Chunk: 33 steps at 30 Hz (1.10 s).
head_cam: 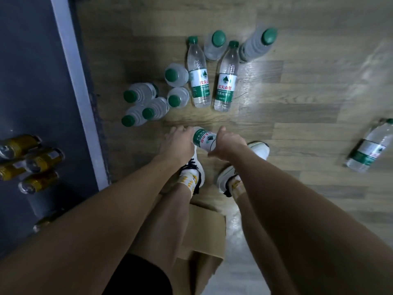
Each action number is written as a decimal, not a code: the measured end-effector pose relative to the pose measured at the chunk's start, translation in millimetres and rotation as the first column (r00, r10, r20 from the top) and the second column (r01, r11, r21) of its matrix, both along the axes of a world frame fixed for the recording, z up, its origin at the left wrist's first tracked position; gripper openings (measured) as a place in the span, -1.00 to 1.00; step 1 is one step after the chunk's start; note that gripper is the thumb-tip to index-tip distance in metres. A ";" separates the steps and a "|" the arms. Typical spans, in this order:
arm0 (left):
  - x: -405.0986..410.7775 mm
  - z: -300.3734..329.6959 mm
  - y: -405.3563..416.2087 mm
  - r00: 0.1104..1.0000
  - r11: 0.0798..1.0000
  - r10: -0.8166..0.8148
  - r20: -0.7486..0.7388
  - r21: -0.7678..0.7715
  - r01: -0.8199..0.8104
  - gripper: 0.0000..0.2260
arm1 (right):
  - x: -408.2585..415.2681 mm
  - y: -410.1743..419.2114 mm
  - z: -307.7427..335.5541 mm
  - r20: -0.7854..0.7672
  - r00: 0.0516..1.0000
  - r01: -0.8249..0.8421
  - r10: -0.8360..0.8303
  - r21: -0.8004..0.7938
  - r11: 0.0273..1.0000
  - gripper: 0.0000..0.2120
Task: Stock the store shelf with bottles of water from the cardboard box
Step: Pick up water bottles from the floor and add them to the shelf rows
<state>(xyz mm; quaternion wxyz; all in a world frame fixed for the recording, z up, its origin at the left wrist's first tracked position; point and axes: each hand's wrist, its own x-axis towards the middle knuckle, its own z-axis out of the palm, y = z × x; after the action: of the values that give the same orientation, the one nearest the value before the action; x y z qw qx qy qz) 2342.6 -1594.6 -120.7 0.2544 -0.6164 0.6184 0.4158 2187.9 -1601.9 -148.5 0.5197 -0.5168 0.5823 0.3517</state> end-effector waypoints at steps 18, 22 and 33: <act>12.2 369.2 -96.2 0.940 0.943 0.201 -0.275 -0.205 -0.261 -0.43 | 49.9 -164.5 472.0 0.072 0.917 -0.385 0.392 -0.089 0.919 -0.50; 37.1 442.9 -105.5 0.872 0.873 0.321 -0.369 -0.242 -0.424 -0.72 | 60.7 -188.1 565.8 0.025 0.890 -0.440 0.455 -0.211 0.873 -0.46; 110.1 618.4 -118.7 0.732 0.603 0.511 -0.450 -0.420 -0.679 -0.47 | 88.1 -212.0 683.0 0.019 0.850 -0.456 0.527 -0.476 0.752 -0.52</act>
<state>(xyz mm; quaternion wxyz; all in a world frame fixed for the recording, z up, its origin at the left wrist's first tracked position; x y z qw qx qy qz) 2452.7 -1713.4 497.7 -0.1839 -0.7675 0.4969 0.3607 2276.0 -1813.9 534.4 0.3156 -0.7837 0.4497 0.2897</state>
